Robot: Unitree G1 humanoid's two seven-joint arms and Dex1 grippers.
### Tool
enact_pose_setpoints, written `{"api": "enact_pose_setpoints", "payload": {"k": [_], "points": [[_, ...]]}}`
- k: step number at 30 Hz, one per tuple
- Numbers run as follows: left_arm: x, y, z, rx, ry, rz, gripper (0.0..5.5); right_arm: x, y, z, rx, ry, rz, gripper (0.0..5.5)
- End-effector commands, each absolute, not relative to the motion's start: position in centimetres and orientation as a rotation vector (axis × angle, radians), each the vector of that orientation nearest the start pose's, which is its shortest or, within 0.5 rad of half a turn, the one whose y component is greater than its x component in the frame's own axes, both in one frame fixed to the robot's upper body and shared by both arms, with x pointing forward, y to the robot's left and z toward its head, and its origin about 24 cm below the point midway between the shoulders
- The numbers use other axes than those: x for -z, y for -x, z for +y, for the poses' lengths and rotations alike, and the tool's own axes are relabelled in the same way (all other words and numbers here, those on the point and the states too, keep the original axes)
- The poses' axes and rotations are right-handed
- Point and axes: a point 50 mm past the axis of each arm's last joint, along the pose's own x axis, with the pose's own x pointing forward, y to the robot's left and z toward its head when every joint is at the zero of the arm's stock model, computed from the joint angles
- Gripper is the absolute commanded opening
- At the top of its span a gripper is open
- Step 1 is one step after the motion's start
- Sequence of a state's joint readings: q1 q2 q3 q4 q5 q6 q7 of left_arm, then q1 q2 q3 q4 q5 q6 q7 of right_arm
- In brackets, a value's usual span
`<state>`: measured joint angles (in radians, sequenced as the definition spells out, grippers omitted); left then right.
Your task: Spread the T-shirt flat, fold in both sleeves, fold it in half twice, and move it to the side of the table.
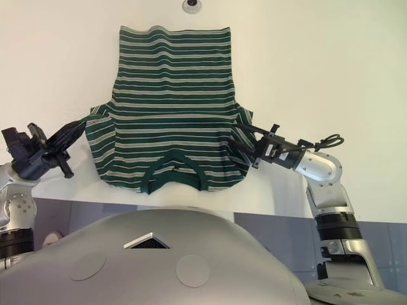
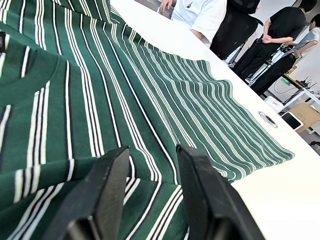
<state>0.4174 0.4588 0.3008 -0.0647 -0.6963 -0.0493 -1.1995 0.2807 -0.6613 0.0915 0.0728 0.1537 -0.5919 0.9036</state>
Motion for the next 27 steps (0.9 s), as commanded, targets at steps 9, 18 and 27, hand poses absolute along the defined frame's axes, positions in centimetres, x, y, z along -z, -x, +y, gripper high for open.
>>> {"api": "enact_pose_setpoints", "payload": {"k": [9, 18, 27], "points": [[-3.6, -14.8, 23.0, 0.847, 0.092, 0.063, 0.03, -3.6, -16.6, -22.0, -1.058, 0.527, 0.004, 1.74], [-2.7, -15.1, 21.0, 0.887, 0.019, 0.087, 0.03, -3.6, -16.6, -22.0, -1.064, 0.533, 0.002, 1.74], [-1.2, -14.8, 19.7, 0.931, -0.105, 0.155, 0.03, -3.5, -16.4, -21.8, -1.066, 0.527, 0.004, 1.74]]}}
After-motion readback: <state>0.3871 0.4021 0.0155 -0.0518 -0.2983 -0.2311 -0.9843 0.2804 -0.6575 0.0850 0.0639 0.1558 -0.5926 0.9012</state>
